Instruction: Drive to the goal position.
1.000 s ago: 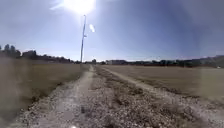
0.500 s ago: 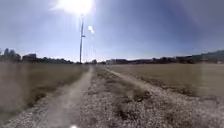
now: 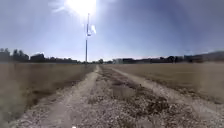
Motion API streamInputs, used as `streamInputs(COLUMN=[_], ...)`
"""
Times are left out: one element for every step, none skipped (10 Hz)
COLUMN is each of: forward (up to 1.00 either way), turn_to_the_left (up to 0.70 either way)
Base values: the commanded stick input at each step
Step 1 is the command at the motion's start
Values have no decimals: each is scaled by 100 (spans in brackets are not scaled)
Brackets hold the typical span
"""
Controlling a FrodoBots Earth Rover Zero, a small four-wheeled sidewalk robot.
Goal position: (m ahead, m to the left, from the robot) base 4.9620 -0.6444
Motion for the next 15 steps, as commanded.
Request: streamInputs(forward=[85, 85, 85, 85, 85, 85, 85, 85, 85, 85, 85, 85, 85, 85, 85], turn_to_the_left=[0, 0, 0, 0, 0, 0, 0, 0, 0, 0, 0, 0, 0, 0, 0])
